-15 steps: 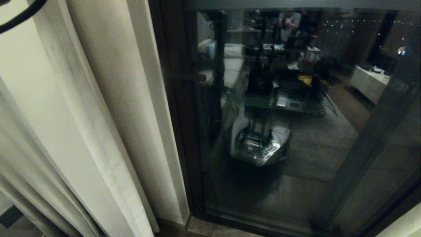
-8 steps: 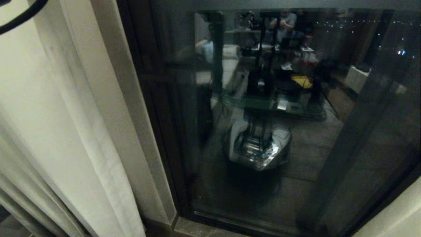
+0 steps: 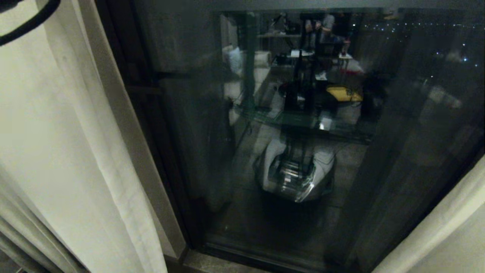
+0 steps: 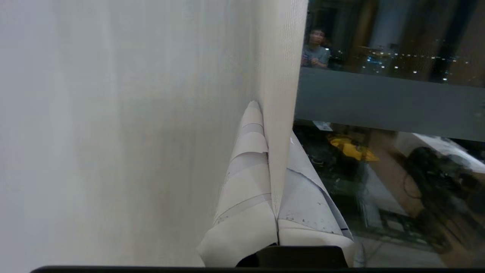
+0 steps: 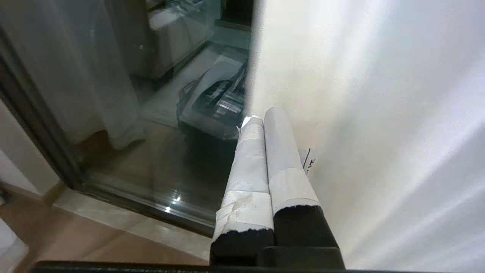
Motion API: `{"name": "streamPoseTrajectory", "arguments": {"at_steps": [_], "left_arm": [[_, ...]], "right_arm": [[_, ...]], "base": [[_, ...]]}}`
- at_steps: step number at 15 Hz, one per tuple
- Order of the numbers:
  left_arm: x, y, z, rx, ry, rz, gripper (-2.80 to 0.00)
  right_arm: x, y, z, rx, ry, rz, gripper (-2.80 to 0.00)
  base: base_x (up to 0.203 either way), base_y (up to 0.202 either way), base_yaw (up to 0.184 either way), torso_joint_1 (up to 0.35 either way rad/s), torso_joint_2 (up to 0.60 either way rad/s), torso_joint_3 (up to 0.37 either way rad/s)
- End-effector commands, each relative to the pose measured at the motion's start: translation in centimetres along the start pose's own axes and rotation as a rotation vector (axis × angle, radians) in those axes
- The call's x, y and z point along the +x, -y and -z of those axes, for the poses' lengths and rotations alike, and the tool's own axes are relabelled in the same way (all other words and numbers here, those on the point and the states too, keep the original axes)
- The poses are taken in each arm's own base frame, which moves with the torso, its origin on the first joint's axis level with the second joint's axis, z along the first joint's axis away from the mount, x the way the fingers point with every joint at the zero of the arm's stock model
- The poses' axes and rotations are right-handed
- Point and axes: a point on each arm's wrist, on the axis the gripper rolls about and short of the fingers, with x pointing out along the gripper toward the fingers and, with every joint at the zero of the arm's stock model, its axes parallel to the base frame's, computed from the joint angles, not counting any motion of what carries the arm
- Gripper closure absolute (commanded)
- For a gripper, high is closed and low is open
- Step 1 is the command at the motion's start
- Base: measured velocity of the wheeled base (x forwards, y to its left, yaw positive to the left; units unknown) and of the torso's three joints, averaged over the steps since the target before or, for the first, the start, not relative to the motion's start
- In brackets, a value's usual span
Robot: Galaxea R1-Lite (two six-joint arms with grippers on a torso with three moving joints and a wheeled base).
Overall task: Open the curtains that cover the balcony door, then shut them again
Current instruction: Close the inner curtains on both sides
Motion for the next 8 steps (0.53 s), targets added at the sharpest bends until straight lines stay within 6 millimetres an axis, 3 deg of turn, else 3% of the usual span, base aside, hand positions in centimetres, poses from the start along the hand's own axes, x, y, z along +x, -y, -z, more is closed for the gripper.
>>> {"name": "streamPoseTrajectory", "arguments": {"at_steps": [1, 8], "left_arm": [[0.01, 0.01, 0.03, -0.002, 0.0, 0.0, 0.0], [0.02, 0.0, 0.52, 0.001, -0.016, 0.0, 0.0]], "right_arm": [[0.01, 0.0, 0.0, -0.001, -0.002, -0.001, 0.0], [0.01, 0.0, 0.0, -0.001, -0.002, 0.0, 0.0]], "base": [[0.0, -0.187, 0.0, -0.002, 0.01, 0.002], [0.0, -0.189, 0.002, 0.003, 0.0, 0.003]]}}
